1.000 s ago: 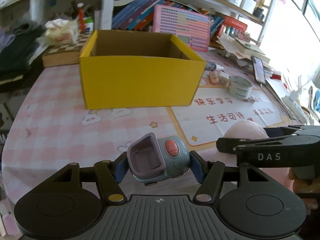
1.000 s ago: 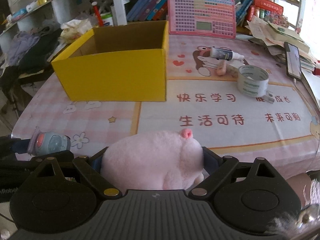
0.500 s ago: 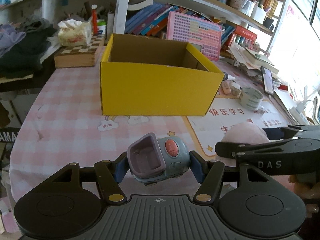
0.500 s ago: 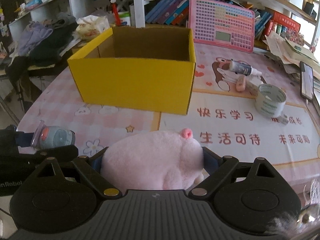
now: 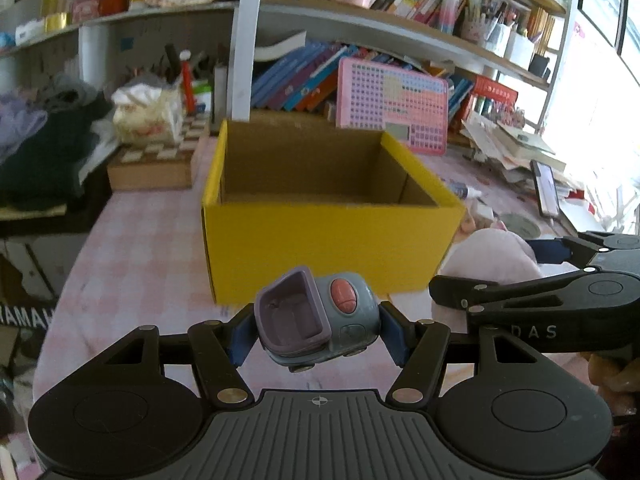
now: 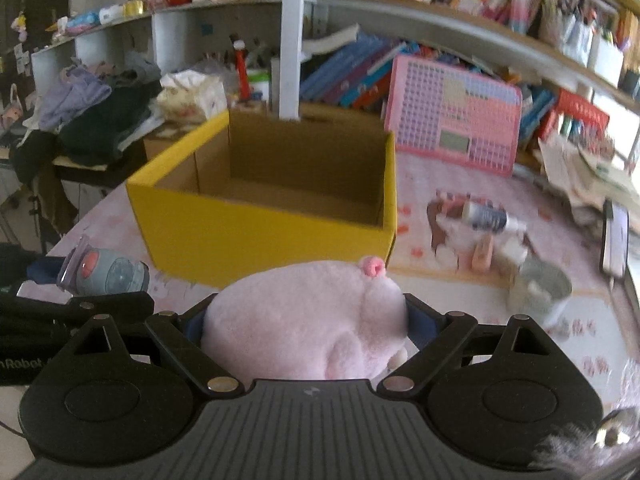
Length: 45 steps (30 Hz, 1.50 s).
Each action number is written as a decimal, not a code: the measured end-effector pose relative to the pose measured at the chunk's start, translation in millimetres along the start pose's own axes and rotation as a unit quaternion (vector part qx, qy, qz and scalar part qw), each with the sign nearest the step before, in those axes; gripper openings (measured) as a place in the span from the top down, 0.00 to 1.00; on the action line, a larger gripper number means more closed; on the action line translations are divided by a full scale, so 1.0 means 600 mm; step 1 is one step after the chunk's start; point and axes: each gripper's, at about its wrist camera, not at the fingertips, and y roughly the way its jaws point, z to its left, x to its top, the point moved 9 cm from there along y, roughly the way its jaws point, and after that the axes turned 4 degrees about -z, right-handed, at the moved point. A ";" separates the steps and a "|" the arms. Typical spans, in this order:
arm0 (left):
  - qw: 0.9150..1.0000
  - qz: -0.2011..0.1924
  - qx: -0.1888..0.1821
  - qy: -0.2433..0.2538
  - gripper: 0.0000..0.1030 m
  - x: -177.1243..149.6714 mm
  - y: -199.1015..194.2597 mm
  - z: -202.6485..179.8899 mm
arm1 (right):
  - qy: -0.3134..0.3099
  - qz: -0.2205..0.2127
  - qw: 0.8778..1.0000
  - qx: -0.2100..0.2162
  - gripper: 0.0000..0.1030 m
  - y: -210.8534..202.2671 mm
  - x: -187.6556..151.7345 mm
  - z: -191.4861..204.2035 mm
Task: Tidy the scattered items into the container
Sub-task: 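Carry the toy car and pink pig with both tools over the yellow box, then open the left tool to drop the car while the right tool releases the pig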
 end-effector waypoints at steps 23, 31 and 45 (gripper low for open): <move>0.996 -0.040 0.000 0.074 0.38 0.189 0.125 0.030 | -0.141 -0.095 0.984 0.060 0.11 0.139 0.188 -0.029; 0.986 0.032 0.014 0.162 0.38 0.190 0.230 0.042 | -0.335 -0.042 0.937 0.088 0.11 0.243 0.157 0.010; 0.965 0.167 0.026 0.199 0.37 0.169 0.386 0.047 | -0.459 0.103 0.873 0.132 0.10 0.405 0.130 0.021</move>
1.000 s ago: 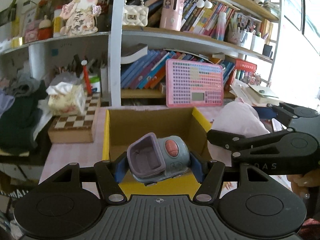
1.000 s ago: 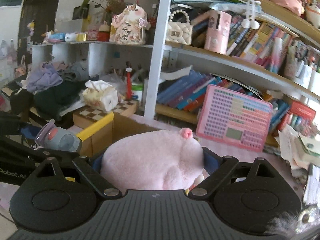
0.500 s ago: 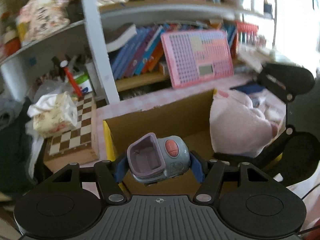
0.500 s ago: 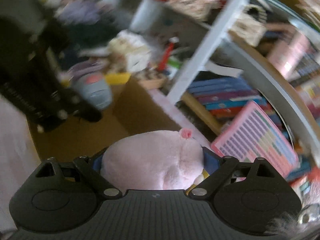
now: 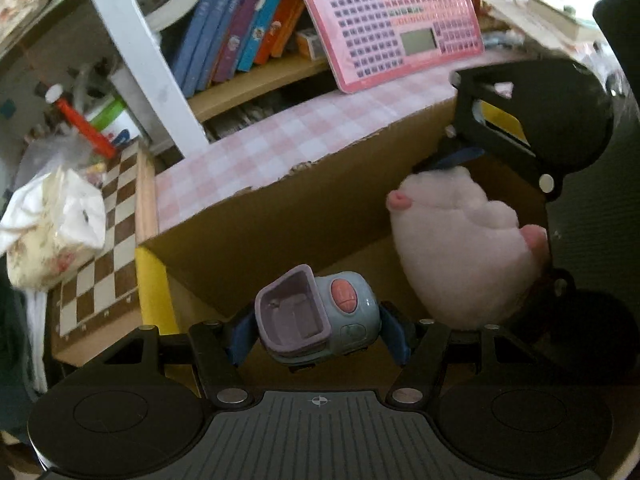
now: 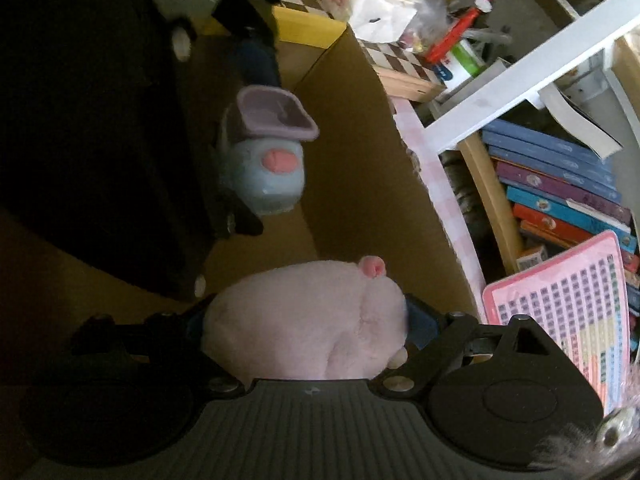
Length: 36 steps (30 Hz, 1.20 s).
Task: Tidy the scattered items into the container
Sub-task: 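Open the left tool to drop the car while the right tool releases the pig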
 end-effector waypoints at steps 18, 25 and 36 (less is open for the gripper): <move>0.998 -0.055 0.015 -0.018 0.23 0.016 -0.054 -0.005 | 0.083 -0.076 0.993 -0.030 0.02 -0.085 -0.003 -0.033; 0.992 -0.117 0.009 -0.037 0.20 0.013 -0.151 -0.024 | 0.141 -0.121 0.981 -0.064 0.00 -0.182 -0.009 -0.038; 0.981 -0.174 0.006 -0.090 0.14 -0.052 -0.282 -0.051 | 0.266 -0.142 0.949 -0.097 0.00 -0.306 -0.060 0.021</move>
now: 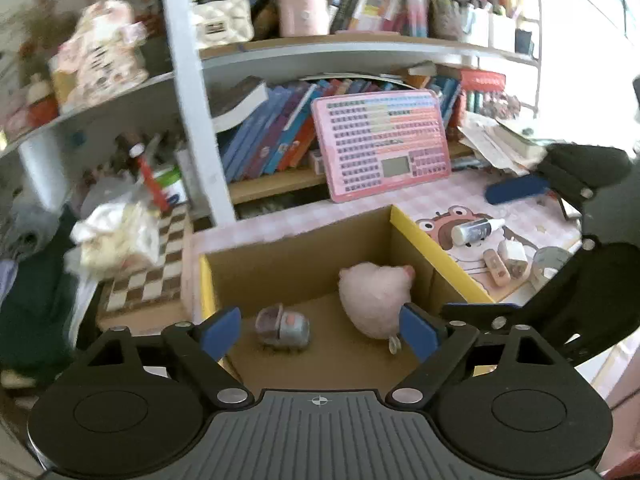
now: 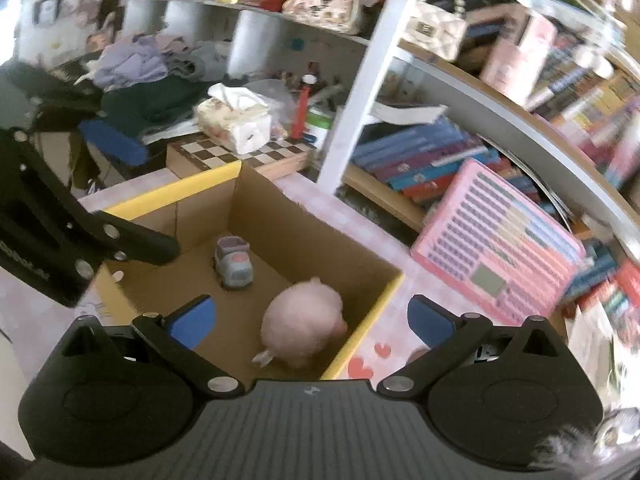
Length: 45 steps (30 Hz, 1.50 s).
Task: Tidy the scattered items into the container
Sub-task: 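Open the left tool to drop the car while the right tool releases the pig, then withdraw both tools from the box and move toward the tape roll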
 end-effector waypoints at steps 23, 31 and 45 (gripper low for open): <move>0.993 0.041 0.032 -0.104 0.13 -0.181 -0.128 -0.028 | 0.258 0.062 0.962 -0.061 0.00 -0.138 -0.171 0.091; 0.990 0.069 0.030 -0.119 0.13 -0.228 -0.140 -0.046 | 0.265 0.082 0.957 -0.083 0.00 -0.165 -0.209 0.112; 0.991 0.092 0.002 -0.102 0.13 -0.256 -0.145 -0.086 | 0.258 0.105 0.956 -0.089 0.00 -0.186 -0.236 0.141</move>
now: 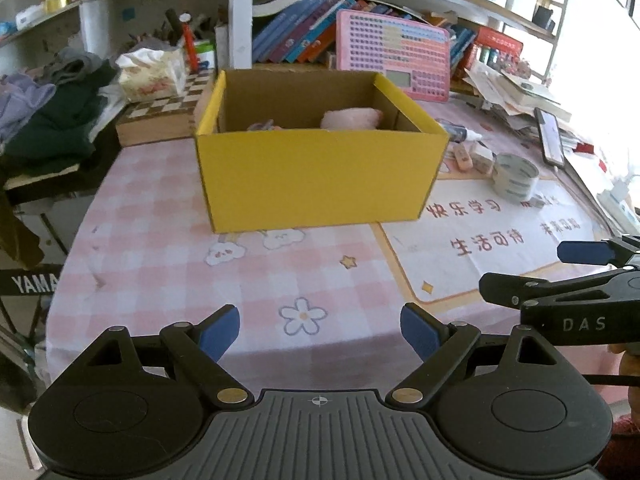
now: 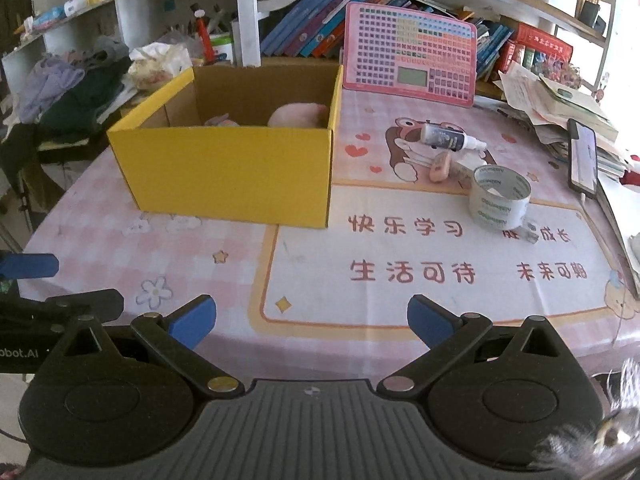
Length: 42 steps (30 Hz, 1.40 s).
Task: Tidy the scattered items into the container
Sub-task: 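Withdraw both tools from the box and move toward the tape roll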
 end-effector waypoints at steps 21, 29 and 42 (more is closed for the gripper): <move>0.996 0.043 -0.066 0.050 0.13 -0.010 0.051 -0.081 | 0.047 0.036 0.997 -0.045 0.00 0.004 -0.043 -0.070; 0.994 0.048 -0.078 0.059 0.13 0.009 0.075 -0.114 | 0.058 0.042 0.995 -0.063 0.00 0.015 -0.039 -0.113; 0.989 0.050 -0.105 0.094 0.13 0.047 0.125 -0.204 | 0.082 0.034 0.992 -0.085 0.01 0.030 -0.019 -0.213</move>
